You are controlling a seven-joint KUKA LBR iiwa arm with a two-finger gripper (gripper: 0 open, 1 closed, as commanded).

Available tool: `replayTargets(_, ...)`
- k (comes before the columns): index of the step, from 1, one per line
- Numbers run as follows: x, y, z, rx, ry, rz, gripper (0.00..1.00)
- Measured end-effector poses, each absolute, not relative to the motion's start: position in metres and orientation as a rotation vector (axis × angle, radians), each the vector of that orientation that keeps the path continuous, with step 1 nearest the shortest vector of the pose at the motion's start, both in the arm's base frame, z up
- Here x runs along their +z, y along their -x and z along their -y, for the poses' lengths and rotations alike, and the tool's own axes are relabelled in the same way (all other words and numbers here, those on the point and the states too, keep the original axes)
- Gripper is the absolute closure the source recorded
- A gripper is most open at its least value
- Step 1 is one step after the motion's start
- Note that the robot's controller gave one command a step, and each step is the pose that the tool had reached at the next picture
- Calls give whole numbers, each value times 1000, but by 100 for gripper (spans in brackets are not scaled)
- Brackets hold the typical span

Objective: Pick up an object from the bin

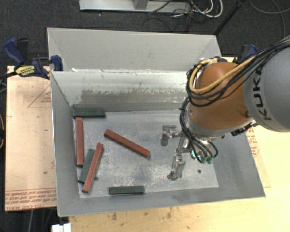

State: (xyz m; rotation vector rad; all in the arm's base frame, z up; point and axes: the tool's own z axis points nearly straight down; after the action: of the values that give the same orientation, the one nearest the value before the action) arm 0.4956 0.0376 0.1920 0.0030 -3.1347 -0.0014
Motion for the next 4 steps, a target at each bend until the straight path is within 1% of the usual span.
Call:
replayTargets(1,195,-497,-37,-2,-2,3142,0)
replayTargets(2,157,-514,-47,-2,3,3152,0)
replayTargets(3,101,-506,-79,-2,193,3139,0)
replayTargets(4,80,-541,-90,-2,164,3137,0)
